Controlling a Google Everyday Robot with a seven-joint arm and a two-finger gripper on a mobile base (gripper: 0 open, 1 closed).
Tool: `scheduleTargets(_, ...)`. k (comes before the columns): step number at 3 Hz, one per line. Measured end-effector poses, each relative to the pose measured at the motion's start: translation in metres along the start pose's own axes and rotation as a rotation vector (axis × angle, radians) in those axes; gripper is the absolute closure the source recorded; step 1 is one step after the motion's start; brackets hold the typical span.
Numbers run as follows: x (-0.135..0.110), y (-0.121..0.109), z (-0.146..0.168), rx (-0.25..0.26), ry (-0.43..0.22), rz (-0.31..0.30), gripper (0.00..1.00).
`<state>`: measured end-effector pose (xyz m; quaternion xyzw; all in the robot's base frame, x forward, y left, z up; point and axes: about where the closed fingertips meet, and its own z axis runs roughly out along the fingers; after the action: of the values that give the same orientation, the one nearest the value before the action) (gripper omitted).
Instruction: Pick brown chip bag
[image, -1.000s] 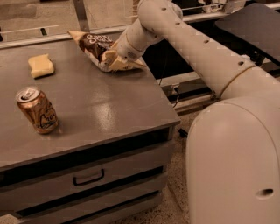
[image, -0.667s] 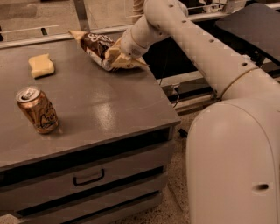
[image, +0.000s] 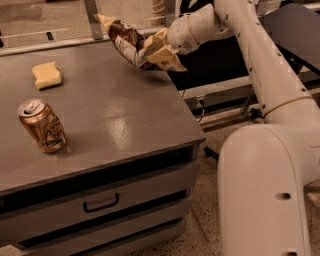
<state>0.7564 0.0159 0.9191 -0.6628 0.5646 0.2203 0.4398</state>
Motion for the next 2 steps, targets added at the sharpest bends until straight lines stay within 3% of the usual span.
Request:
scheduleTargets(1,-0.015,-0.008,-0.034,0.03,-0.093,-0.014,1.0)
scheduleTargets(2,-0.052,-0.009,-0.058,0.07,-0.1,-0.147,1.0)
